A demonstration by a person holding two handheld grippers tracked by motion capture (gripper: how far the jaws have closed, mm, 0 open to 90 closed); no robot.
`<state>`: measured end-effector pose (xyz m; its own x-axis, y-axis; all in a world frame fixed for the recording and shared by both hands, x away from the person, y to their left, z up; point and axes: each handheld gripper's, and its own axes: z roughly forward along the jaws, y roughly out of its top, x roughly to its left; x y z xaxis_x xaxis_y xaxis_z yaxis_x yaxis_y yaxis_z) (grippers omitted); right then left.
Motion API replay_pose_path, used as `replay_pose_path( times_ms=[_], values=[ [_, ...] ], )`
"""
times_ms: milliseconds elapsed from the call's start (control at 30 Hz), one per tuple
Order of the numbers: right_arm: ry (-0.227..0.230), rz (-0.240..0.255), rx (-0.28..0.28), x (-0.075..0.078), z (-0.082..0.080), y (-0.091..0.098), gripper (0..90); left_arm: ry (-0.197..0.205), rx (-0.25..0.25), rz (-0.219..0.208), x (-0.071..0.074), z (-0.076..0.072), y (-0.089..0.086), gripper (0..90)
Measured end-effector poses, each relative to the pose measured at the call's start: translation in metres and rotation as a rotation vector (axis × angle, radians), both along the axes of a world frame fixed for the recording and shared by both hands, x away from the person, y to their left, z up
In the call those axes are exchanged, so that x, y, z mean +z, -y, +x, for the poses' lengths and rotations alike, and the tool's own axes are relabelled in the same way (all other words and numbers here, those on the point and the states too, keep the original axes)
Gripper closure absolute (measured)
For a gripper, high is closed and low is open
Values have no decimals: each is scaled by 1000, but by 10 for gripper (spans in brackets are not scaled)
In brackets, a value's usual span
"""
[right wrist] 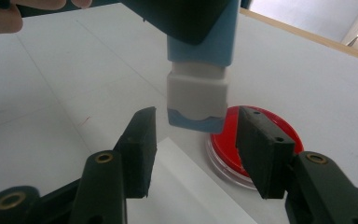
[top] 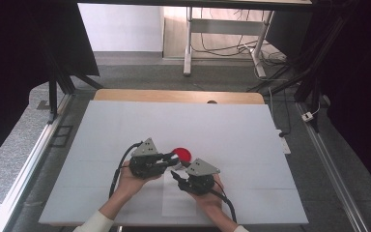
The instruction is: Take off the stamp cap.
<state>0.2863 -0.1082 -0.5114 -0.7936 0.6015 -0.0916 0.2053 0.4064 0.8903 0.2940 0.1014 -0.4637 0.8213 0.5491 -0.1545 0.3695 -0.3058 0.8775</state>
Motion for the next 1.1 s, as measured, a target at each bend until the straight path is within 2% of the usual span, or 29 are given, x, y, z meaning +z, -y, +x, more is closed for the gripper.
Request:
replay_pose_path(
  times_ms=[600,1100],
  values=[
    [14,-20,-13,0,1,-4,627,-1,5,-1,-1,0,-1,756],
    [10,-21,-20,0,1,-7,619,-5,7,11,-3,1,1,756]
  ],
)
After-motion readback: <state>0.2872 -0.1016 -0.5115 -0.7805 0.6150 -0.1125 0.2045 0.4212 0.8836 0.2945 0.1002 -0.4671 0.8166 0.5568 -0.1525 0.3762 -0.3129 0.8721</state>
